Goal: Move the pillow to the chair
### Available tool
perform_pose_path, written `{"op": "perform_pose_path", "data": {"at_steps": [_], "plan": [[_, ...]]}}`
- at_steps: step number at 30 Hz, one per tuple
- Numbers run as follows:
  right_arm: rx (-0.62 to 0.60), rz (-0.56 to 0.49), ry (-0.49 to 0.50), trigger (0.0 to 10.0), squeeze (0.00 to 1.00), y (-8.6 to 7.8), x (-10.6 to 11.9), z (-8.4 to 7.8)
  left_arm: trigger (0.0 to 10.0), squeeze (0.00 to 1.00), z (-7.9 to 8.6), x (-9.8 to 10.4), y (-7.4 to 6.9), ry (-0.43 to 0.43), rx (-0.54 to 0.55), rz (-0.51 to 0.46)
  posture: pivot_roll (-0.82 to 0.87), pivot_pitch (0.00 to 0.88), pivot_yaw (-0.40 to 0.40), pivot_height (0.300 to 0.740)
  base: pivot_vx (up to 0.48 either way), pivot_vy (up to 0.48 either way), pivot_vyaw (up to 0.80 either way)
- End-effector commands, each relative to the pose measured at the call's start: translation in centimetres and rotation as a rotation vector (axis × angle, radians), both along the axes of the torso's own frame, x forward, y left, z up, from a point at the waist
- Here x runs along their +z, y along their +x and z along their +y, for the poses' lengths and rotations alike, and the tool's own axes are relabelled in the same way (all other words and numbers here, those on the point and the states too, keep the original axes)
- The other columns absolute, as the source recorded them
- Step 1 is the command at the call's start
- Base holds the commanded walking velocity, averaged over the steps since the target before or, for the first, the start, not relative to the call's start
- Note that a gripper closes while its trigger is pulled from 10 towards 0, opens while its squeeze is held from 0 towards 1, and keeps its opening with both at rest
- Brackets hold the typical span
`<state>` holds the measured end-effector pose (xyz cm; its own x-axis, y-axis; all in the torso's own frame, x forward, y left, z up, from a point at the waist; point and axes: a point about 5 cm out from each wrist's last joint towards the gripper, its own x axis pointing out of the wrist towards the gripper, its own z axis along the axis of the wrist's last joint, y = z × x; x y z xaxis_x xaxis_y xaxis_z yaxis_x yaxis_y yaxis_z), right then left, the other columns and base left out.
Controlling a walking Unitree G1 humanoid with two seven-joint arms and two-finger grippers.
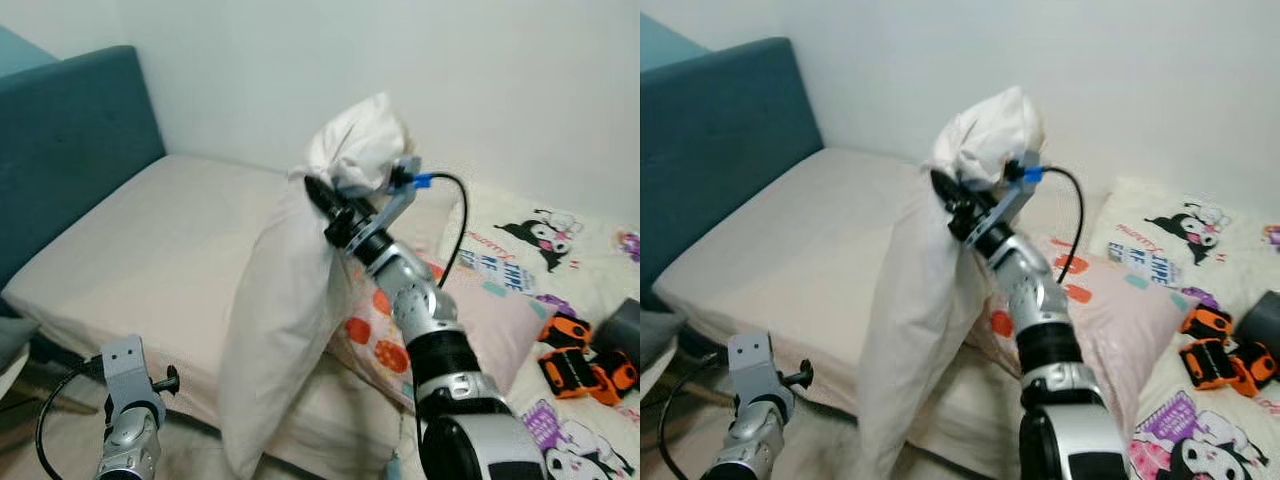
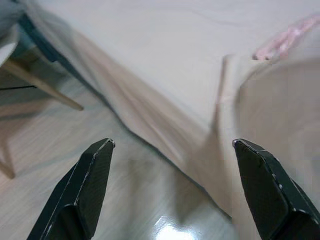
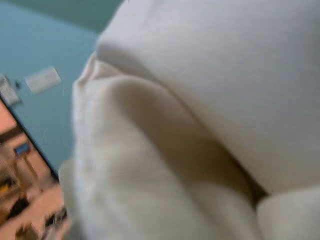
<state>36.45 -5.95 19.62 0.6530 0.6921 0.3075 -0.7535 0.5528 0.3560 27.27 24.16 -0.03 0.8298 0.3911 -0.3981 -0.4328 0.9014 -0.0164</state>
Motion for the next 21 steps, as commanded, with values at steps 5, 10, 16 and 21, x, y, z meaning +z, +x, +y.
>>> {"op": "perform_pose_path", "data": {"at_steps": [5,10,16,21], "plan": [[0.111,-0.153,-0.057,0.0,0.00,-1.2,1.6,1.7,10.0,0.00,-0.3,0.2,0.2,0.022,-0.022,-0.014,-0.17,0.000,-0.019,0.740,0.000,0.000,0.16],[0.118,-0.165,-0.058,0.0,0.00,-1.5,1.6,1.7,10.0,0.00,-0.3,0.5,0.4,0.048,-0.038,-0.029,-0.17,0.000,-0.020,0.740,0.000,0.000,0.77],[0.209,-0.203,-0.057,0.0,0.00,-2.9,1.5,2.5,10.0,0.00,-0.6,1.2,0.9,0.094,-0.063,-0.069,-0.17,0.000,-0.018,0.740,0.000,0.000,0.78],[0.216,-0.203,-0.059,0.0,0.00,-3.1,1.3,2.7,10.0,0.00,-0.7,1.3,1.0,0.094,-0.064,-0.071,-0.17,0.000,-0.018,0.740,0.000,0.000,0.77]]}}
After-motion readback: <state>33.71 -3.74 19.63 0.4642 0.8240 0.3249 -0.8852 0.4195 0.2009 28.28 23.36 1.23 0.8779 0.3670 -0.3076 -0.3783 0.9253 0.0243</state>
